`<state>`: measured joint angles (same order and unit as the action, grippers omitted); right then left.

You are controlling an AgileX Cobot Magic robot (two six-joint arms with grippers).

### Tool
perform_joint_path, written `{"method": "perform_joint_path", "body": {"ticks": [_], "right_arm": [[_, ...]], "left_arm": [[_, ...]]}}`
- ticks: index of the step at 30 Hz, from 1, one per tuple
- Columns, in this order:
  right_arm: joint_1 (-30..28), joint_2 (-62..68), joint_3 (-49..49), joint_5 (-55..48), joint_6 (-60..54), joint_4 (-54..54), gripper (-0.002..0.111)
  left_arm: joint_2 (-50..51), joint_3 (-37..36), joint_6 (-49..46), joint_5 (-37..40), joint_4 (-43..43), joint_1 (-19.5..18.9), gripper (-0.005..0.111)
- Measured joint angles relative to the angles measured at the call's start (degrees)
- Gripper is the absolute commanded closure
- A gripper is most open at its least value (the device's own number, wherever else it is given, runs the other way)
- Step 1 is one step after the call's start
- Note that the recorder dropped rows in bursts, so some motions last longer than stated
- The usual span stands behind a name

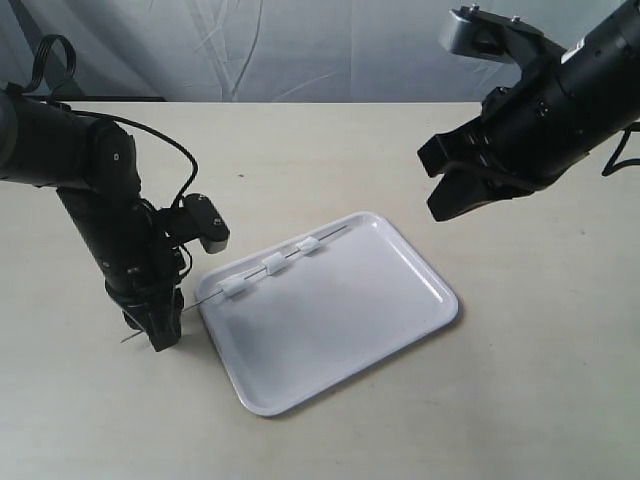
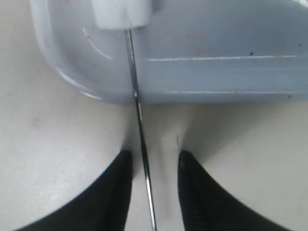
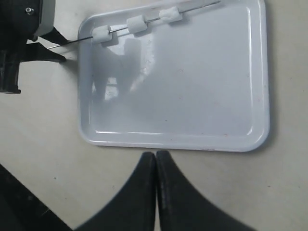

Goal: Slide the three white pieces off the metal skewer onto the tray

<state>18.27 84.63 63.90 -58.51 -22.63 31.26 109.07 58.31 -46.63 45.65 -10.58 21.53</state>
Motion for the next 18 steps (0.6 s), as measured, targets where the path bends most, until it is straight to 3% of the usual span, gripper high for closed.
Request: {"method": "perform_joint_path", "body": {"ticks": [4, 10, 13, 18], "right_arm": [[0.0, 0.0, 0.0, 0.1, -0.4, 0.7, 0.107], [0.0, 0.0, 0.0, 1.7, -0.4, 0.9, 0.107], [0.0, 0.0, -1.8, 4.5, -0.5, 2.3, 0.106], [0.1, 0.7, -10.2, 13.5, -1.9, 3.5, 0.087]], "left_arm": [[0.0, 0.0, 0.0, -0.1, 0.0, 0.0, 0.076], [0.0, 0.0, 1.5, -0.5, 2.1, 0.0, 0.104], [0.1, 0.0, 2.4, -0.6, 3.4, 0.0, 0.107], [0.1, 0.0, 4.1, 0.1, 2.9, 0.0, 0.107]]}}
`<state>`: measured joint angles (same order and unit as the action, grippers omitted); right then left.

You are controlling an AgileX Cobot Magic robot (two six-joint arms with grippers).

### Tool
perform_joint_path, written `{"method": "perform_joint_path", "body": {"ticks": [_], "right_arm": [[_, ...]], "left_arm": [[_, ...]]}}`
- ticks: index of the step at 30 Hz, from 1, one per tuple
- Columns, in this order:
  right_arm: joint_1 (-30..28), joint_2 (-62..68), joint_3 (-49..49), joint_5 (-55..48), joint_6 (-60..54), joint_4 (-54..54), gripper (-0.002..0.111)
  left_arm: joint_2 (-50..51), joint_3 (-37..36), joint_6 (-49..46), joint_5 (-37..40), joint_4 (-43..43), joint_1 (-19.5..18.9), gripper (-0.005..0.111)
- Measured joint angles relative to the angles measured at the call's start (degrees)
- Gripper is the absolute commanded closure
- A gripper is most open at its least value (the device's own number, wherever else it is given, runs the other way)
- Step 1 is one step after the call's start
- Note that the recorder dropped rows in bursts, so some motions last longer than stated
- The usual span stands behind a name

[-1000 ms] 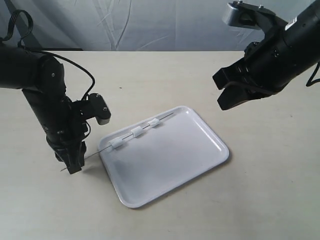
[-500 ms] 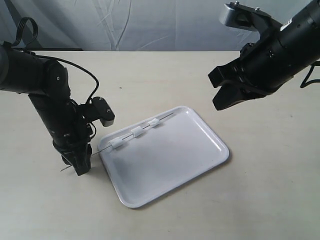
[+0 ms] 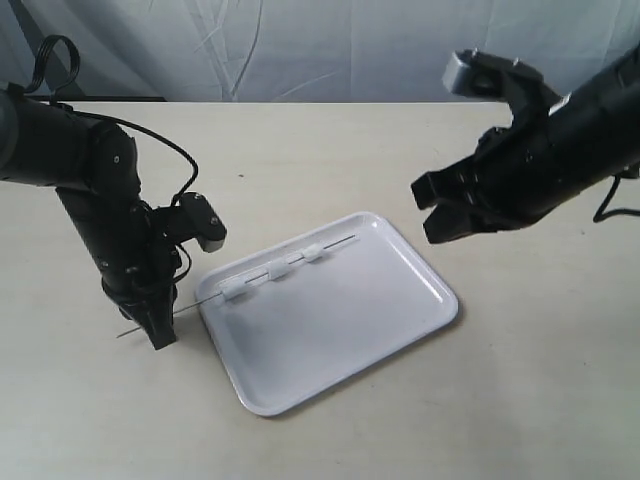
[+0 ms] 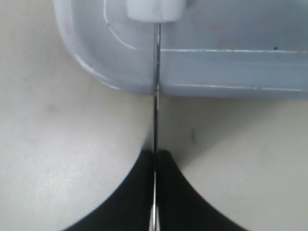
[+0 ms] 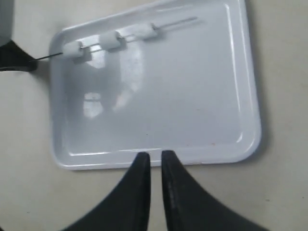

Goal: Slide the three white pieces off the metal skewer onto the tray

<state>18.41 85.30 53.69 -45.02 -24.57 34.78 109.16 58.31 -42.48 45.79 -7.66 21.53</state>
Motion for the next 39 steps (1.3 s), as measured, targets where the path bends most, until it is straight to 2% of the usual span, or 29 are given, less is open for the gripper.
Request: {"method": "perform_joint_path", "body": {"ticks": [2, 5, 10, 15, 19, 23, 30, 39], "right_arm": [[0.0, 0.6, -3.1, 4.1, -0.1, 0.3, 0.075], [0.0, 1.5, -6.9, 9.2, -0.2, 3.4, 0.063], [0.1, 4.0, -9.1, 12.5, -2.8, 17.2, 0.063], [2.6, 7.3, -9.2, 11.3, -14.2, 37.1, 0.063], [4.5, 9.6, -9.2, 9.8, -23.4, 52.1, 0.063], [6.0, 11.6, -9.2, 8.8, -28.5, 61.6, 0.063], [8.8, 13.6, -9.2, 8.2, -31.9, 64.6, 0.063], [9.0, 13.7, -9.2, 6.2, -33.0, 64.7, 0.063]], "left_arm": [[-0.3, 0.0, 3.5, 0.3, 0.0, 0.0, 0.107], [-2.4, 0.0, 9.0, 0.6, 0.0, 0.0, 0.107], [-6.4, 0.0, 15.3, 4.5, -1.7, 0.0, 0.107], [-10.4, -2.4, 16.6, 8.8, -8.0, 0.0, 0.107], [-15.3, -6.5, 17.0, 10.2, -12.1, 0.0, 0.107], [-21.2, -11.4, 17.0, 9.4, -14.1, 0.0, 0.107], [-29.0, -18.7, 15.1, 8.2, -19.8, 0.0, 0.107], [-34.6, -26.0, 9.2, 5.6, -28.3, 0.0, 0.107]]}}
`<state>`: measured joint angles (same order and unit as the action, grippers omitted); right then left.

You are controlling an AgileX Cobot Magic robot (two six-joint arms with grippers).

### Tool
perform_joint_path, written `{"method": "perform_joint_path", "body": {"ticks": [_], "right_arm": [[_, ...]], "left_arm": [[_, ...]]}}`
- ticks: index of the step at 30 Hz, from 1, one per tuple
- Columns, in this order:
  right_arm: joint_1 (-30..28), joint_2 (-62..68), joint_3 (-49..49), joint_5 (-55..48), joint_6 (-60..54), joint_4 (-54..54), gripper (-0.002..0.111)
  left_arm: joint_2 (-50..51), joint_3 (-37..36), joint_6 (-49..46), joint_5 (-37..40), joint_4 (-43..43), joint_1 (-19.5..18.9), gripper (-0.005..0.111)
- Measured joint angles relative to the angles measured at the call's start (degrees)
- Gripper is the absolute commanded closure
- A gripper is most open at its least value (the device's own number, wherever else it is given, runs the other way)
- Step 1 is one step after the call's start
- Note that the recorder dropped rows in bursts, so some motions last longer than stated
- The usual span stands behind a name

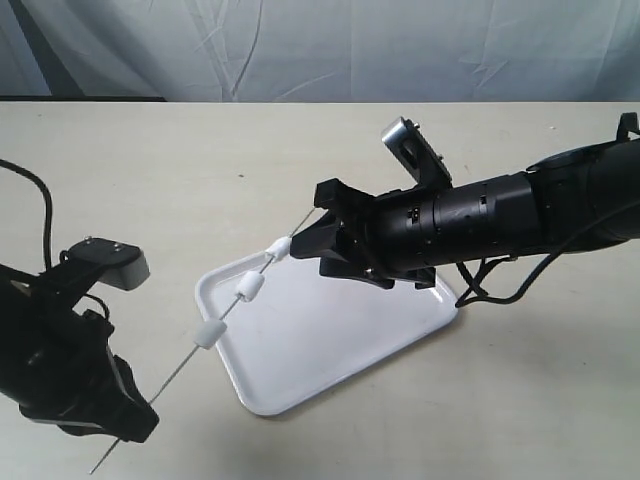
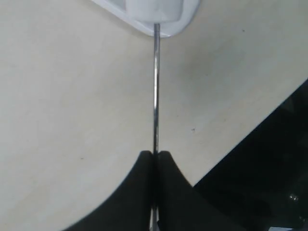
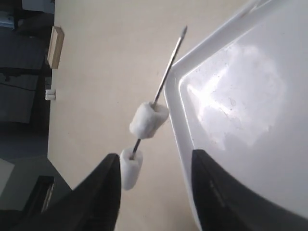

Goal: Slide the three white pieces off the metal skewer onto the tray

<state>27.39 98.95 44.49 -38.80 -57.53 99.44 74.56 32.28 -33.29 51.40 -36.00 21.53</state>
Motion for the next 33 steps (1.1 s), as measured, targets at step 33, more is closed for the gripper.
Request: {"method": "perform_joint_path", "body": {"ticks": [33], "right_arm": [[0.0, 0.1, 1.4, -2.8, -0.7, 0.3, 0.063]], "left_arm": [[-2.7, -1.0, -6.3, 3.2, -9.5, 0.0, 0.107]]}}
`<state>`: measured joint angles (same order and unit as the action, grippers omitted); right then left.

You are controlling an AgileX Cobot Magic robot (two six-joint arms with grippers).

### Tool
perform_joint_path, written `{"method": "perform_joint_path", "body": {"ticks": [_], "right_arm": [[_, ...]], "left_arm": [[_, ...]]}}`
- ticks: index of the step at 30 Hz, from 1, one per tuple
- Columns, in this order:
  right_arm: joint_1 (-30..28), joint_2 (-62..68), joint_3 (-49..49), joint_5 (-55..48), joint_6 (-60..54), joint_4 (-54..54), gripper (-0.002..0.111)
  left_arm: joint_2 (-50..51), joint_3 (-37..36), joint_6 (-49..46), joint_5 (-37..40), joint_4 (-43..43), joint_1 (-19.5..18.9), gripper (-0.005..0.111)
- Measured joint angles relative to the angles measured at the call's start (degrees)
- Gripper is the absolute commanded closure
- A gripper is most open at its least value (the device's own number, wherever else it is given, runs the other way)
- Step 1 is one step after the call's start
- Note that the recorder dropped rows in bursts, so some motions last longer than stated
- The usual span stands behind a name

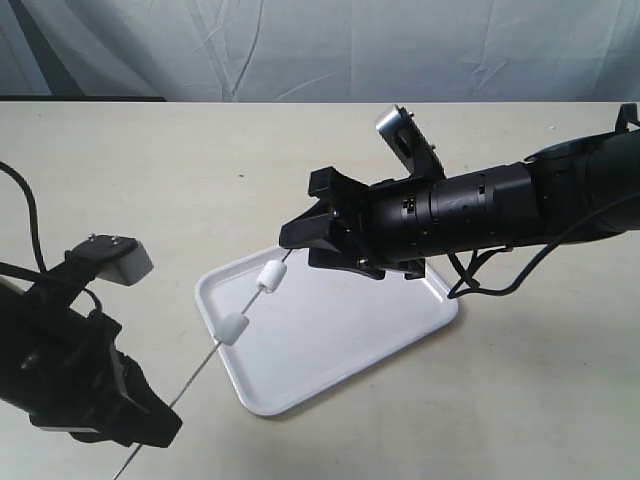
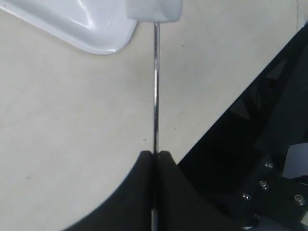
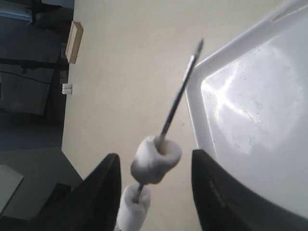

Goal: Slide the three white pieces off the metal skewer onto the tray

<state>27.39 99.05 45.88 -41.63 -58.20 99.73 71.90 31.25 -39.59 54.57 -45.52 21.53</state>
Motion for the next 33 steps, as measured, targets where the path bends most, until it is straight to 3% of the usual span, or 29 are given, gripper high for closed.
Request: {"method": "perform_joint_path", "body": {"ticks": [4, 11, 28, 33], "right_arm": [[0.0, 0.0, 0.0, 0.0, -0.1, 0.0, 0.064], [0.0, 0.0, 0.0, 0.0, -0.1, 0.0, 0.088], [0.1, 0.0, 0.0, 0.0, -0.2, 0.0, 0.088], [0.1, 0.0, 0.0, 0.2, -0.2, 0.0, 0.088]], "left_arm": [[0.0, 0.0, -0.1, 0.5, 0.0, 0.0, 0.107], [0.0, 0.0, -0.2, 0.9, 0.0, 0.0, 0.107], [0.0, -5.0, -3.0, -2.2, -1.3, 0.0, 0.107], [0.0, -5.0, -2.9, 0.9, -2.6, 0.0, 0.107]]}}
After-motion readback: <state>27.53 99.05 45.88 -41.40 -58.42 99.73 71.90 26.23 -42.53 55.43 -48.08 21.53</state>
